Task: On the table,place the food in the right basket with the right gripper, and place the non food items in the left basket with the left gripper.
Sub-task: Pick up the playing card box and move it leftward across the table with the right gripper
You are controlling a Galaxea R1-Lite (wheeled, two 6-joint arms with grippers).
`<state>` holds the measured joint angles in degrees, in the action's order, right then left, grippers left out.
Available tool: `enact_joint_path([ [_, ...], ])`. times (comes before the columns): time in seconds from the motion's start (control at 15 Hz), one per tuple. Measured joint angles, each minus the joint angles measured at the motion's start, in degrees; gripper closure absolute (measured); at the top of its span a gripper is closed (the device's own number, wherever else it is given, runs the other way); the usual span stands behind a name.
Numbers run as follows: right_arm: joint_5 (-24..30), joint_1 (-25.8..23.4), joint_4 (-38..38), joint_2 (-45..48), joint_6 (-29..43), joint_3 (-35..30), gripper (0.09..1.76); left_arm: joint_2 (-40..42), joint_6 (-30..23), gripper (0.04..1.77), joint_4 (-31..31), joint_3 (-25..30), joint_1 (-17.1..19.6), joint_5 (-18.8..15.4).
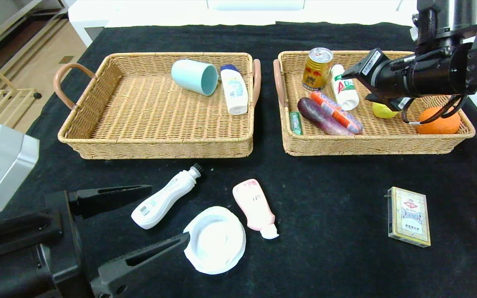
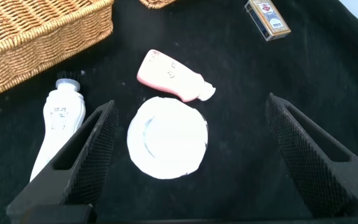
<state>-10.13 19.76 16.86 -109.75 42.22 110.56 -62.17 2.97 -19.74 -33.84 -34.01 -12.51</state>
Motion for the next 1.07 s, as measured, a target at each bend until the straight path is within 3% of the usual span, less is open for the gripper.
enact_joint_path([
  [0.4, 0.0, 1.2, 0.4, 3.9, -4.6, -3.1, 0.34, 0.1, 0.0, 0.09, 0.0, 0.1, 0.0, 0.0],
  [0.8, -0.3, 0.7, 3.4, 14.4, -17.1, -20.9, 0.23, 0.5, 0.0, 0.09, 0.0, 0.0, 0.0, 0.0],
  [1.07, -6.7, -0.1, 11.8, 19.5, -18.2, -29.2, 0.2, 0.5, 0.1, 0.09, 0.0, 0.1, -0.1, 0.0],
])
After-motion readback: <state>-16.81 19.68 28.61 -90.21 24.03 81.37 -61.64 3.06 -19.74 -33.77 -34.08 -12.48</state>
